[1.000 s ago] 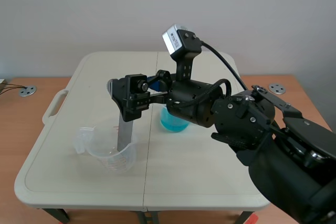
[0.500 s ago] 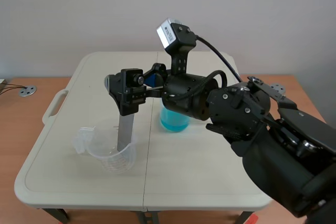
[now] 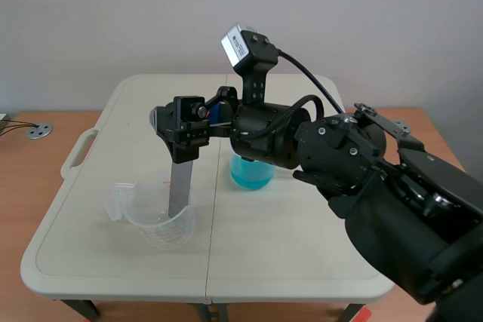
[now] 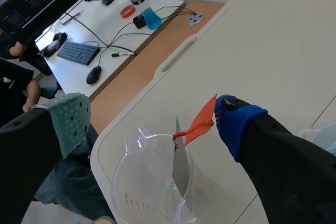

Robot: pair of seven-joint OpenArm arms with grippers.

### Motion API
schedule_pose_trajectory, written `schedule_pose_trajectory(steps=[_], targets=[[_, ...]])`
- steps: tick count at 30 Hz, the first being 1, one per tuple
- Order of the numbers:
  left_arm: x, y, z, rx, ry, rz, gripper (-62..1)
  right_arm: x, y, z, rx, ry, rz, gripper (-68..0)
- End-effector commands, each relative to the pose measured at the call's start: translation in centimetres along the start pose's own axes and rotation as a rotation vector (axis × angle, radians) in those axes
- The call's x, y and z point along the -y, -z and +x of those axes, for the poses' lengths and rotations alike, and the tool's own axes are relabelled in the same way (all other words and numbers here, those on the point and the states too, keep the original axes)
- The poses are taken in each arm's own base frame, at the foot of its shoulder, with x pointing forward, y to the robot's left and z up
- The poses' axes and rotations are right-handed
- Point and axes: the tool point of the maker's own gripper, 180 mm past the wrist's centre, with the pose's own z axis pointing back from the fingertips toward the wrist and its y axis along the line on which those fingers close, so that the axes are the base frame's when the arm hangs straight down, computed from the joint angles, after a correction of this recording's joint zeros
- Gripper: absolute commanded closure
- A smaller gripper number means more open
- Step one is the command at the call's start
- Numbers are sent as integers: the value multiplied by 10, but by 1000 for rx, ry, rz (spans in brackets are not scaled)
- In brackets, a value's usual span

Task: Hold the metal plate by the orange handle, dip it into the blue solution, take it out and point at it, then put the plate back in the beaker on the left.
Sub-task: 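Lift the metal plate out of the left beaker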

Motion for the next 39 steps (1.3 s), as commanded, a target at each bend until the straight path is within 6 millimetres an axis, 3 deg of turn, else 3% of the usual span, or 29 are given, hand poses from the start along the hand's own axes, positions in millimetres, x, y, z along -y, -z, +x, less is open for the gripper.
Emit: schedule_pose_trajectory(steps=[1, 19, 24, 29, 39], targets=[[7, -2, 0, 5, -8, -20, -16, -3, 2, 14, 32, 1, 15, -455], [10, -2, 0, 6, -6, -39, -16, -4, 2, 13, 24, 13, 20, -264], [11, 0, 5, 23, -4, -45, -16, -4, 2, 12, 24, 13, 20, -159], [11, 0, 6, 26, -3, -48, -16, -4, 2, 13, 24, 12, 20, -138], [14, 0, 6, 26, -1, -62, -16, -6, 2, 12, 23, 5, 29, -13]])
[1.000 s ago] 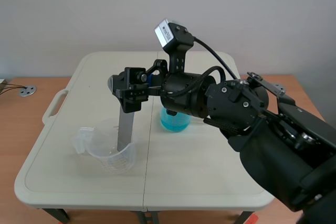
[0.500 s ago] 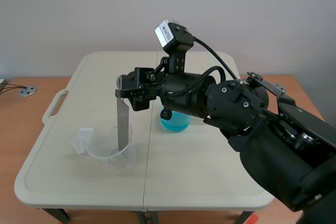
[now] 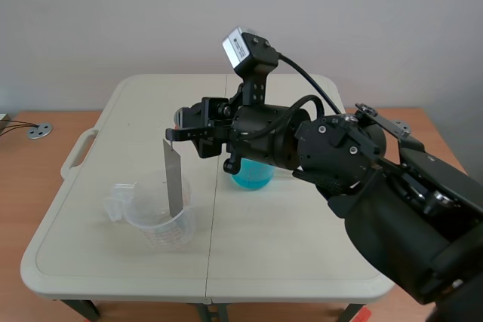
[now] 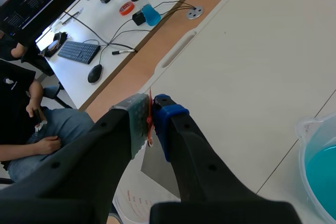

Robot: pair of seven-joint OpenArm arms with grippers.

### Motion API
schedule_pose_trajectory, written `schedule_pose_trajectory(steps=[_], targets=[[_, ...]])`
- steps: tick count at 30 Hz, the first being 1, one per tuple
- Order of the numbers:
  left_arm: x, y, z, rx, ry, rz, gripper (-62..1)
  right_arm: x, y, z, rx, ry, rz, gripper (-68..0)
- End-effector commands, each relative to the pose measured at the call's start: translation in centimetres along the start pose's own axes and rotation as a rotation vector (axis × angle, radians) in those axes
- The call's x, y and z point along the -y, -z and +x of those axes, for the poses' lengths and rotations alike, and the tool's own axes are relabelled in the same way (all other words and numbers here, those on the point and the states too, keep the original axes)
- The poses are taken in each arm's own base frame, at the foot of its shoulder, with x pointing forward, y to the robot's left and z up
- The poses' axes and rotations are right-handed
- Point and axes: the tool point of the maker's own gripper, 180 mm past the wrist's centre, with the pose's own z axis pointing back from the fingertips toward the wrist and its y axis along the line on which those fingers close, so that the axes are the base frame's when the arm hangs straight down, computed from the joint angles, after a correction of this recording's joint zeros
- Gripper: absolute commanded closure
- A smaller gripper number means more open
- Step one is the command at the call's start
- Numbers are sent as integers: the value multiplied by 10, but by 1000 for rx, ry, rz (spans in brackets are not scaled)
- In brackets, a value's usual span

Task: Hold the metal plate by the orange handle, dip it into the blue solution, take it out and point at it, then put the plate back in the beaker on the left.
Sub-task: 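Lift the metal plate out of the left beaker, then move the plate over the blue solution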

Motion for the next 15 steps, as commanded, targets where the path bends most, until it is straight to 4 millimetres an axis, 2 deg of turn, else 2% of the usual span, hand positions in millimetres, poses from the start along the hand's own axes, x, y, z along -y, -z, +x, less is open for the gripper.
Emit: schedule_pose_trajectory(steps=[1, 10, 15], targets=[[5, -1, 0, 4, -8, -12, -16, -5, 2, 16, 40, -20, 23, -13], [5, -1, 0, 4, -8, -12, -16, -27, 0, 17, 51, -61, 146, -13], [6, -1, 0, 4, -8, -15, -16, -31, -1, 18, 59, -64, 167, -13]])
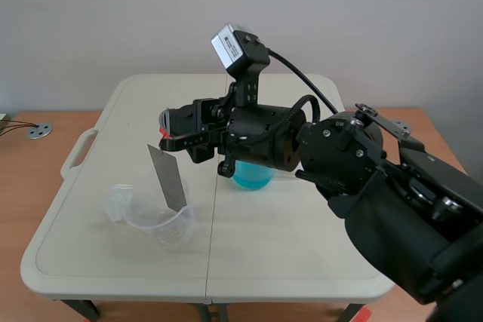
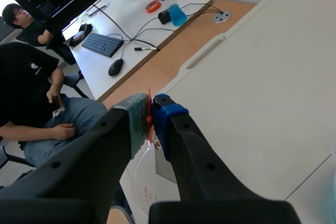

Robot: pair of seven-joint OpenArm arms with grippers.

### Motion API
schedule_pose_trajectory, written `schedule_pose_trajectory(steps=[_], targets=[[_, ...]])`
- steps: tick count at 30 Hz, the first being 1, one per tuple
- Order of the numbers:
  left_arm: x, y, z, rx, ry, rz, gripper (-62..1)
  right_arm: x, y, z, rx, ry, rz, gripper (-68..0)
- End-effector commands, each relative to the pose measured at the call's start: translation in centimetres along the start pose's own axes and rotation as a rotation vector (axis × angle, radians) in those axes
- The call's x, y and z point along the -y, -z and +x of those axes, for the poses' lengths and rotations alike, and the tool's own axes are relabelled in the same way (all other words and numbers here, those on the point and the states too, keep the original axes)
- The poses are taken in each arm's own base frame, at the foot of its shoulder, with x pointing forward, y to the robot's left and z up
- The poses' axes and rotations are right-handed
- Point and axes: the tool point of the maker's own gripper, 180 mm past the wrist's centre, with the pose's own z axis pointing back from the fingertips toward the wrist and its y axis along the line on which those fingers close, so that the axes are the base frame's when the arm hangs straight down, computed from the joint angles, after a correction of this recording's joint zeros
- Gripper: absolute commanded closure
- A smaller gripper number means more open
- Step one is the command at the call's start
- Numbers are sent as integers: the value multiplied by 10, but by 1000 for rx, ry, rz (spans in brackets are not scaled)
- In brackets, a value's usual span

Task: Hold the metal plate by the orange handle, dip it into the blue solution, take it out and point at it, then put the plate back in the beaker on the left.
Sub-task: 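Move the plate over the blue solution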

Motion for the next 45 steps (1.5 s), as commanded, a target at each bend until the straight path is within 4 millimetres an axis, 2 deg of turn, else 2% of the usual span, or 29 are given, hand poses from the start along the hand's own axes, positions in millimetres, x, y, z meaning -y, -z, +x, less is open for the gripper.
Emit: schedule_pose_trajectory(steps=[1, 12, 26, 37, 45], targets=[[6, -1, 0, 4, -8, -15, -16, -8, 2, 18, 53, -25, 42, -13], [4, 1, 5, 17, -6, -12, -16, -23, 0, 27, 83, -34, 116, -13], [5, 1, 7, 23, -4, -20, -16, -50, -4, 58, 156, 15, 201, -14], [8, 1, 7, 22, -3, -34, -16, -53, -7, 77, 187, 70, 178, -15], [8, 1, 8, 23, -2, -35, -16, -65, -14, 96, 218, 72, 191, -15]])
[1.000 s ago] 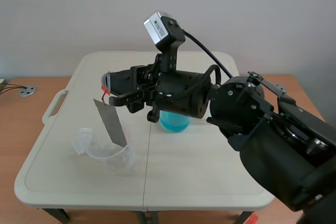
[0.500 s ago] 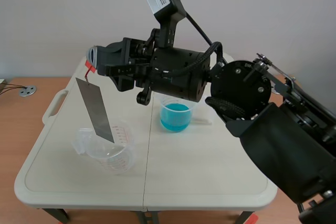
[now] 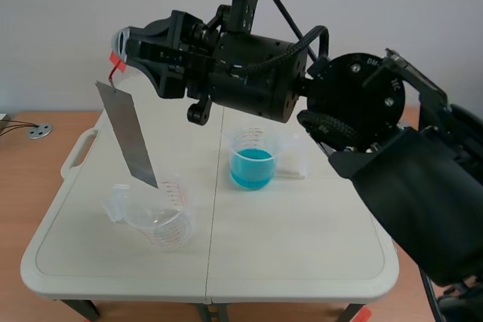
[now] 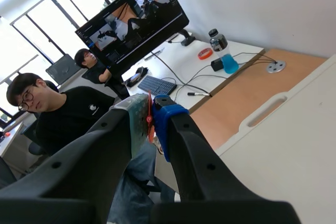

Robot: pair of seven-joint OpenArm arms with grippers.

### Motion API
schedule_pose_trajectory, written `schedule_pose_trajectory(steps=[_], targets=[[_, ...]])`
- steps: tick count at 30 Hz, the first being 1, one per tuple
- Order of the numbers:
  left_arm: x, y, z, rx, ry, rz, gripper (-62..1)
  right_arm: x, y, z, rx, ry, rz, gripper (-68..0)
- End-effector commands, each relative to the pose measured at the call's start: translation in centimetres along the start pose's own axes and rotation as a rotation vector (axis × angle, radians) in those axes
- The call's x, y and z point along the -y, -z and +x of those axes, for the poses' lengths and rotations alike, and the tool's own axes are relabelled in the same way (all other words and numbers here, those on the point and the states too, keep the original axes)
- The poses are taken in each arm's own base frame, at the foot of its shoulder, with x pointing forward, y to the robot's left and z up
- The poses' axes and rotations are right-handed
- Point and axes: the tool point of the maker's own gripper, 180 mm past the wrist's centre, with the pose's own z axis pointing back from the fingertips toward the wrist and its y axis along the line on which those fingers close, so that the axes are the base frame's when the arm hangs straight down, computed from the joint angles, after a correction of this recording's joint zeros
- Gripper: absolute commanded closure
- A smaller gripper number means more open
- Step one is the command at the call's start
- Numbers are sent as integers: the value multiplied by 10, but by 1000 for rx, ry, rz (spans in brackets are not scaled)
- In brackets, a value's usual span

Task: Hold the metal plate by the orange handle, dip it into the blue solution, take it out and point at it, then put the plate back in the beaker on the left.
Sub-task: 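Move the plate over the blue solution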

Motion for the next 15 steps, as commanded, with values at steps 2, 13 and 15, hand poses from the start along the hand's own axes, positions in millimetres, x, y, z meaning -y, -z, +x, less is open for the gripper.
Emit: schedule_pose_trajectory(steps=[2, 13, 15], targets=[[7, -2, 2, 9, -4, -20, -16, -10, -1, 22, 51, -26, 30, -15], [11, -3, 9, 26, 6, -28, -16, -16, -18, 61, 119, -76, 13, -15], [12, -3, 11, 31, 10, -32, -16, -14, -22, 67, 125, -91, 1, -15]])
